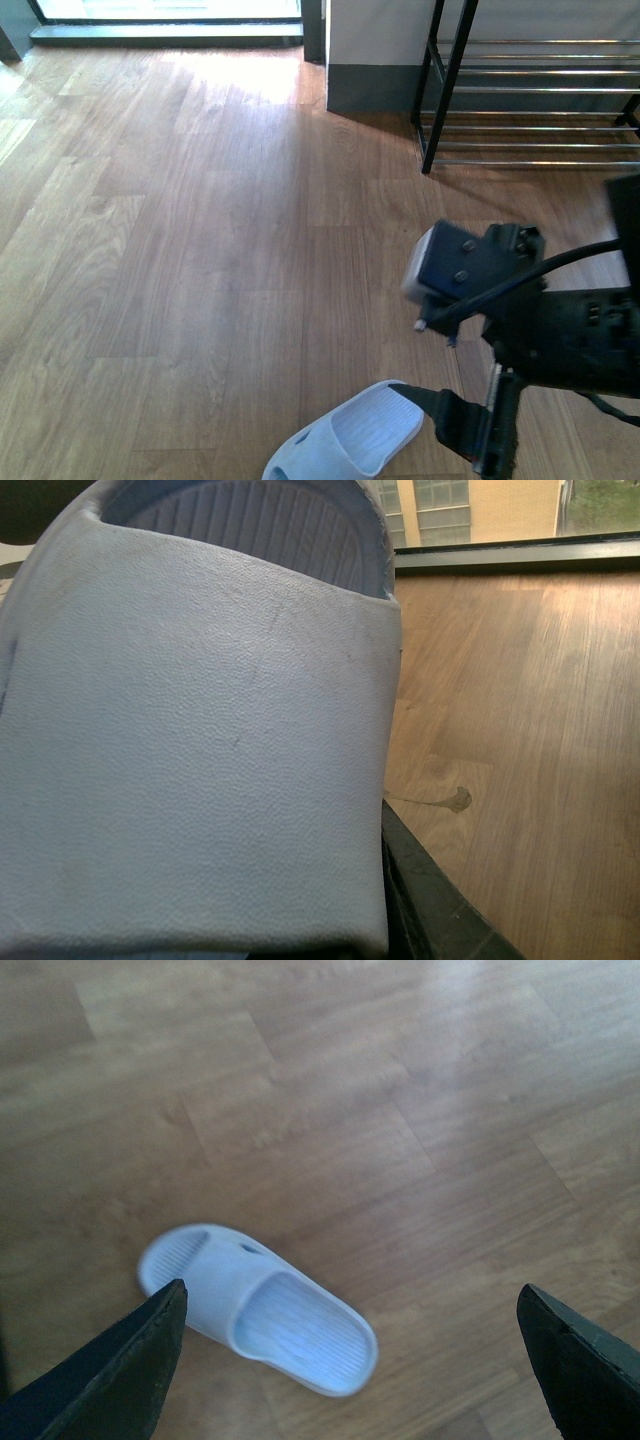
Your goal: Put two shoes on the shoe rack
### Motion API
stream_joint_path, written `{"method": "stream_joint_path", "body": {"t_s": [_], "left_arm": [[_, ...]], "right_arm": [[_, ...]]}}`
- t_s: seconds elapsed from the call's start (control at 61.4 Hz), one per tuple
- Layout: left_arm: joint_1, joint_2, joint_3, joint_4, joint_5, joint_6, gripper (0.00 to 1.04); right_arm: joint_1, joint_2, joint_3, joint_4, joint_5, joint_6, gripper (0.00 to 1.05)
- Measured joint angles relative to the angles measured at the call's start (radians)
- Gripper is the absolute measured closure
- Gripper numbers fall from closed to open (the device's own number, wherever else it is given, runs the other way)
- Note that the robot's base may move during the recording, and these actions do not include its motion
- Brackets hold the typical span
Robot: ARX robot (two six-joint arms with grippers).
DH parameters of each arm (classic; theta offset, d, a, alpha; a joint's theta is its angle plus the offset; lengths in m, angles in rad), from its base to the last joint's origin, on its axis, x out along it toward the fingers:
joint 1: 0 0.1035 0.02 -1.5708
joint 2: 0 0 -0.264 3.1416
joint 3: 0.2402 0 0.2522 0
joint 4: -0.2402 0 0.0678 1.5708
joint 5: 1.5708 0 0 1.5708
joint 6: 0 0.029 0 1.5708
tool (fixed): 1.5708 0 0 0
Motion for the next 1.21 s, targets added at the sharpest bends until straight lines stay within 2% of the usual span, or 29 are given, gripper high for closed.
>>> {"method": "stream_joint_path", "body": {"t_s": [0.261, 0.424, 0.619, 1.075, 1.206], "left_arm": [[0.000, 0.000, 0.000, 0.000, 0.000, 0.000, 1.03], [0.000, 0.000, 0.000, 0.000, 0.000, 0.000, 1.03], [0.000, 0.000, 0.000, 0.000, 0.000, 0.000, 1.03], [0.000, 0.000, 0.000, 0.000, 0.000, 0.000, 1.03], [0.000, 0.000, 0.000, 0.000, 0.000, 0.000, 1.03]], "right_arm": [[-0.003, 0.417, 0.189, 0.029, 0.082, -0.195, 0.09], [0.011, 0.634, 0.267, 0.056, 0.086, -0.282, 0.09], [0.058, 0.795, 0.362, 0.080, 0.069, -0.290, 0.09], [0.152, 0.929, 0.473, 0.116, 0.035, -0.216, 0.09], [0.158, 0.951, 0.495, 0.116, 0.041, -0.200, 0.23]]}}
